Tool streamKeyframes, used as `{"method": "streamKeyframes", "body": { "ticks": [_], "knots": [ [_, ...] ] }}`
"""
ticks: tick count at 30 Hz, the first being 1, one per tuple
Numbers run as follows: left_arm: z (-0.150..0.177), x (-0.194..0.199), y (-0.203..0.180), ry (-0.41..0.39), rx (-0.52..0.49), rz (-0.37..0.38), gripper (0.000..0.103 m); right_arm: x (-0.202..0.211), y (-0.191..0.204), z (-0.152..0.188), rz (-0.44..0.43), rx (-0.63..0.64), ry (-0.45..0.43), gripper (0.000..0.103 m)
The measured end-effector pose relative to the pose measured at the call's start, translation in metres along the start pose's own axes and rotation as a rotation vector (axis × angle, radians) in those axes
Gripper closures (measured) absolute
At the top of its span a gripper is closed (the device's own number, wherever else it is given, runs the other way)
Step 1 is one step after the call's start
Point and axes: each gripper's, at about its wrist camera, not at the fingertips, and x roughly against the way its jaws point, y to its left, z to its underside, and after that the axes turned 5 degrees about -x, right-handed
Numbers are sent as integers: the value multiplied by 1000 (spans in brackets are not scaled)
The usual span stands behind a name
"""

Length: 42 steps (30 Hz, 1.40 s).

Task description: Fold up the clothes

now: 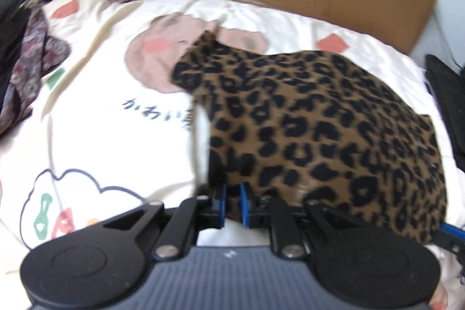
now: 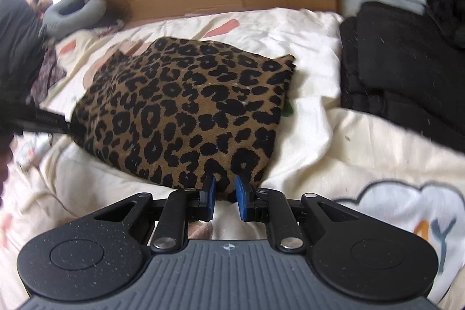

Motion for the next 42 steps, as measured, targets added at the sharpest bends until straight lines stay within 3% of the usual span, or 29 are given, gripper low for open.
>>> {"method": "streamKeyframes", "body": {
  "ticks": [3, 4, 6, 10, 12, 22, 23, 24, 27, 36, 37, 38, 42],
  "knots": [
    [-2, 0, 7, 1, 21, -19, 88, 5, -9, 2, -32, -82, 5, 79],
    [-3, 1, 9, 0, 30, -31, 76, 6, -12, 3, -40, -113, 9, 79],
    [-4, 4, 11, -7, 53, -48, 69, 7, -19, 5, -58, -175, 17, 79],
    [-2, 11, 17, -7, 108, -42, 68, 6, -32, 12, -102, -312, 29, 75],
    [-1, 13, 19, -3, 139, -36, 65, 4, -39, 15, -137, -396, 27, 68],
    [8, 8, 33, 16, 360, 76, 63, -26, -74, 37, -282, -816, 1, 70],
    [10, 7, 35, 16, 389, 85, 63, -27, -74, 36, -285, -825, 1, 71],
    [12, 6, 38, 15, 420, 98, 63, -28, -74, 35, -287, -826, 1, 81],
    [18, 1, 45, 22, 509, 134, 63, -25, -72, 32, -295, -820, -7, 92],
    [37, -9, 62, -8, 744, 226, 64, -9, -65, 17, -326, -821, -46, 94],
    [38, -9, 64, -14, 763, 229, 68, -8, -65, 15, -326, -818, -50, 94],
    [39, -10, 65, -18, 782, 230, 80, -6, -65, 13, -326, -814, -53, 94],
    [42, -5, 67, -32, 826, 236, 88, -1, -69, 10, -329, -811, -65, 95]
  ]
}}
